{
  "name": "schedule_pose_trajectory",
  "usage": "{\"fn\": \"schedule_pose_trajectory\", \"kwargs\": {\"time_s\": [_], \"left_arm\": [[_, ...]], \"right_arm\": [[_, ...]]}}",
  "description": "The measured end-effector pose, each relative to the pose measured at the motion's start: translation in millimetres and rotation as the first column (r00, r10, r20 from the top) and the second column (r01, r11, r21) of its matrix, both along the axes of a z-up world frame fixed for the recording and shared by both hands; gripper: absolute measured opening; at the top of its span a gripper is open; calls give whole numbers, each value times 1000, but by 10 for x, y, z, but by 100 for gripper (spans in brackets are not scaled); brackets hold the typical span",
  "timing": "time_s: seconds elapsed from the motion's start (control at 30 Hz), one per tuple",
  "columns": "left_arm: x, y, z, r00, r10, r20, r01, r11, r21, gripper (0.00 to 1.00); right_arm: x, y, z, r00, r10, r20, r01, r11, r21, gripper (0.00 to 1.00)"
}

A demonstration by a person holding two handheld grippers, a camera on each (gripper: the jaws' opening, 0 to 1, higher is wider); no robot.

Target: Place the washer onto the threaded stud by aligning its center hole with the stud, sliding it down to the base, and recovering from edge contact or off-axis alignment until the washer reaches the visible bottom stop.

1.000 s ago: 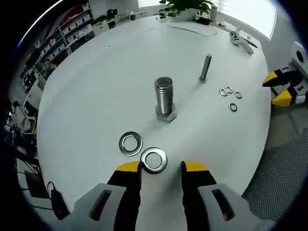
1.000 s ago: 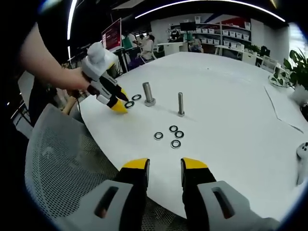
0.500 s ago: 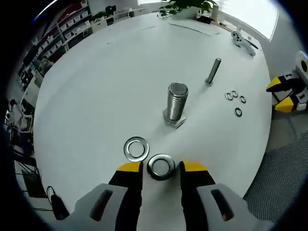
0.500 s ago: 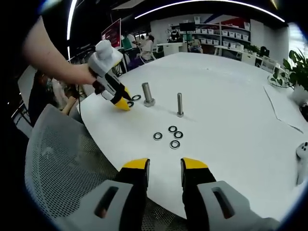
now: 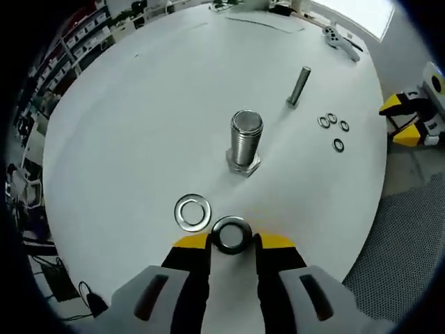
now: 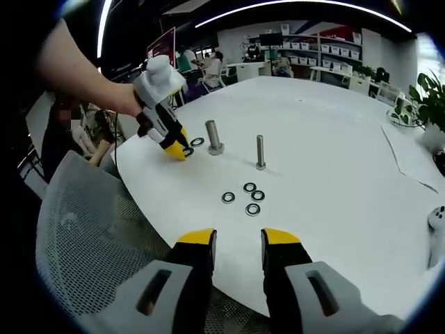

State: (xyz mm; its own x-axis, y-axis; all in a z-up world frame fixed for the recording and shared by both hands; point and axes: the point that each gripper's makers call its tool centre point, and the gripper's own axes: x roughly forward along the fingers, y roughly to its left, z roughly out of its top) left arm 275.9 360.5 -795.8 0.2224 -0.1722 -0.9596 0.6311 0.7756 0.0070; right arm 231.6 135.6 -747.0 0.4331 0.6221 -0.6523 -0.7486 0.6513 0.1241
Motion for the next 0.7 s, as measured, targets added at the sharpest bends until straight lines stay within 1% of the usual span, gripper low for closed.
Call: {"fn": "schedule_pose_trajectory", "kwargs": {"time_s": [0.27,0.33,0.43,0.53,0.67,0.7], "left_arm": [[9,-4,-7,997,-25,-76,29,999,43,23],[35,20,-14,996,-15,-91,20,999,50,22],[6,-2,-16,991,-53,-121,62,995,73,23],[0,-6,-18,986,-73,-151,88,991,96,22],[4,-1,-33,981,-72,-180,93,989,113,22],[-4,-2,-26,981,-60,-183,83,989,119,22]], "right_arm": [[0,4,8,1000,0,3,0,1000,3,29],[4,1,10,1000,-3,3,3,1000,5,29],[6,0,10,1000,-4,2,4,1000,6,29],[3,2,10,1000,-3,2,3,1000,6,29],[0,1,7,1000,-3,2,3,1000,4,29],[1,1,8,1000,-3,2,3,1000,4,29]]}}
